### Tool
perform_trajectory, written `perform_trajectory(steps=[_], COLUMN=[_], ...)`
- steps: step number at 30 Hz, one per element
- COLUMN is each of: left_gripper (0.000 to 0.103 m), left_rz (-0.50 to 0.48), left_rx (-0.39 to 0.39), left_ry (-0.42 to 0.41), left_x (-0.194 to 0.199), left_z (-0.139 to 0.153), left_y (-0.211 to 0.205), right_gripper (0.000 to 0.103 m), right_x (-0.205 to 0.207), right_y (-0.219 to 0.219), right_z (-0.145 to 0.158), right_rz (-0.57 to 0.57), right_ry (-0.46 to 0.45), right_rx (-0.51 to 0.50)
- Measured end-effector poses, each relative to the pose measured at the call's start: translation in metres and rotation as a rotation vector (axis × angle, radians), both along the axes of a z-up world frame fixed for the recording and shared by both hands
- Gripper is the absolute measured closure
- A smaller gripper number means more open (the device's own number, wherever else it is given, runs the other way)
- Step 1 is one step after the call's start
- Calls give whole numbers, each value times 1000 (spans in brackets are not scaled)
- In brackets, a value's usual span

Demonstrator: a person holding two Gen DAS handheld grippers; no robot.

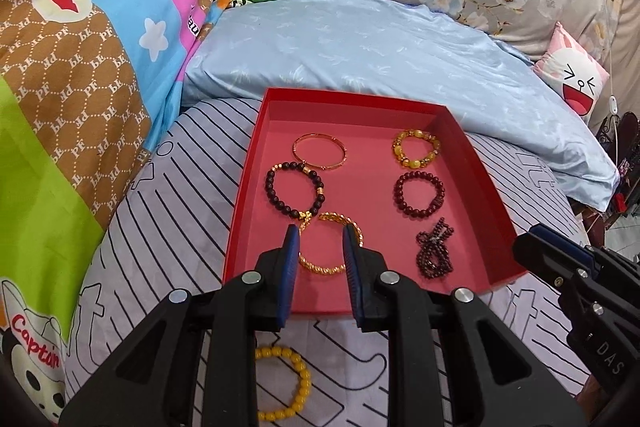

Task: Organize jewelry
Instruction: 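Lift both tools out of the red tray, then close the left tool on the yellow bead bracelet while the right tool grasps the red-stone gold ring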

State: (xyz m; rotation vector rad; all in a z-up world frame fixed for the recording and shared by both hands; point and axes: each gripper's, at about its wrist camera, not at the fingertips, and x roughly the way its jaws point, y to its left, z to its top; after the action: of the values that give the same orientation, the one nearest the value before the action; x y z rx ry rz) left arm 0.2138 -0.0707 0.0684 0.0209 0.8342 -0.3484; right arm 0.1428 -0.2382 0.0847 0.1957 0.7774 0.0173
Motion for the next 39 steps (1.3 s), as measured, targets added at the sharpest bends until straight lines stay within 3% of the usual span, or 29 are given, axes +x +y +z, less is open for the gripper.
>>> perform_trajectory(steps=[8, 19, 23, 25, 34, 39], left_gripper=[81, 81, 70, 70, 70, 70], left_rz=[24, 57, 82, 93, 133, 128], left_rx=[2, 22, 20, 16, -2, 25], left_ry=[3, 80, 104, 114, 139, 146], left_x=[-36, -88, -99, -103, -83, -66], left_z=[1, -32, -44, -49, -59, -69], left_y=[26, 70, 84, 88, 90, 78], right_gripper=[84, 84, 84, 84, 84, 84], right_x=[-42, -92, -104, -108, -114, -111], right_y=[12, 38, 41, 43, 48, 53], right_z=[-5, -34, -42, -45, -56, -57], right_rz=[10, 41, 41, 42, 51, 67], right_ry=[19, 94, 115, 126, 156, 160], right_rx=[-6, 14, 20, 22, 28, 31])
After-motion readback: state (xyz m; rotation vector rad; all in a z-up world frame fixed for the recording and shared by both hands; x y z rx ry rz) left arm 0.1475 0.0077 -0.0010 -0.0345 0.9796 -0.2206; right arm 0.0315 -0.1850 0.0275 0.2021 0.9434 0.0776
